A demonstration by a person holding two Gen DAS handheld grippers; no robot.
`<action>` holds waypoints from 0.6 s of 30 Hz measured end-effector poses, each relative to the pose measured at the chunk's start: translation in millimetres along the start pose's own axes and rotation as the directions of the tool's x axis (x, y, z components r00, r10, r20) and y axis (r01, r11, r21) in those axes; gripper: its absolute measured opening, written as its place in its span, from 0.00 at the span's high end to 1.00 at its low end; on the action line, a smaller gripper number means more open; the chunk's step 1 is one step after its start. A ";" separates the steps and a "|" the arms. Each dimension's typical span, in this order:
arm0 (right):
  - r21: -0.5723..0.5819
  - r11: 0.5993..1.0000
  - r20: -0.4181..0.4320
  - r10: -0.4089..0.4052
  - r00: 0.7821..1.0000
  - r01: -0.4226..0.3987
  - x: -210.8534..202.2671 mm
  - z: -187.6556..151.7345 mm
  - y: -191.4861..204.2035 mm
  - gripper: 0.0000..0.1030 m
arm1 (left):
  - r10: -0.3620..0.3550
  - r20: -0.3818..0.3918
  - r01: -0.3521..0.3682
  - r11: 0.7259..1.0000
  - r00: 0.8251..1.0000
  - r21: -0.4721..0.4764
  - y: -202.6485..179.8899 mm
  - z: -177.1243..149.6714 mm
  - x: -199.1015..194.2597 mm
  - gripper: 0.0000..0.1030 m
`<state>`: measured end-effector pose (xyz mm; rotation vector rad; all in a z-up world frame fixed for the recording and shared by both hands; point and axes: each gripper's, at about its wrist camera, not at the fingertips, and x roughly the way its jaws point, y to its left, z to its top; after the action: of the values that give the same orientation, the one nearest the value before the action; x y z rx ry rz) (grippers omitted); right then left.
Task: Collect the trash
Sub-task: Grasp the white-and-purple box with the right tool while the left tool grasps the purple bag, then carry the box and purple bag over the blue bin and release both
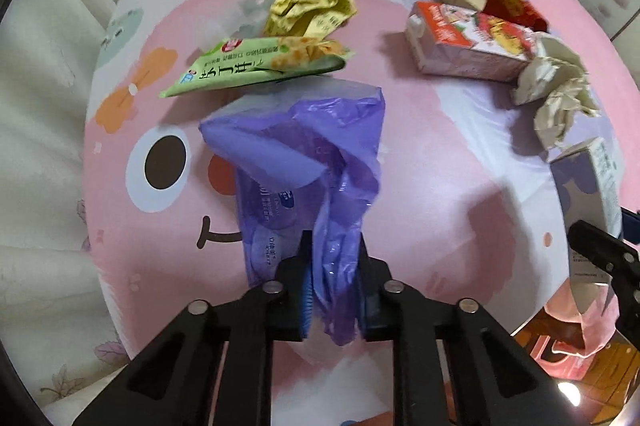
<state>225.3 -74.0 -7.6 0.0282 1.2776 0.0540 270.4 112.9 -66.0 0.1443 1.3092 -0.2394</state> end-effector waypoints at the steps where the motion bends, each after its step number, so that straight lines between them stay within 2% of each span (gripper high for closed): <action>1: -0.001 1.000 0.001 0.007 1.000 -0.007 -1.0 -0.8 -3.1 0.69 | -0.007 0.013 0.007 1.000 1.000 -0.005 -3.4 -3.5 -6.5 0.87; 6: -0.025 0.999 0.007 0.046 0.999 -0.046 -6.7 -5.6 -13.9 0.69 | -0.040 0.042 0.042 0.997 0.998 -0.061 -16.7 -21.3 -29.5 0.89; 10: -0.089 0.993 0.034 0.082 0.996 -0.079 -18.0 -11.5 -22.2 0.69 | -0.058 0.061 0.063 0.994 0.996 -0.095 -24.5 -37.9 -41.7 0.89; 14: -0.159 0.981 0.044 0.122 0.992 -0.114 -26.7 -23.1 -33.2 0.69 | -0.041 0.098 0.053 0.991 0.994 -0.126 -51.0 -54.0 -51.9 0.89; 18: -0.225 0.959 0.038 0.187 0.982 -0.174 -31.7 -50.5 -53.8 0.69 | -0.036 0.141 0.058 0.986 0.989 -0.155 -90.5 -79.1 -65.9 0.89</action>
<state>169.2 -130.0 5.4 -0.0444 1.2009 0.3504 157.5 50.5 -19.7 -0.0384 1.1895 -0.1805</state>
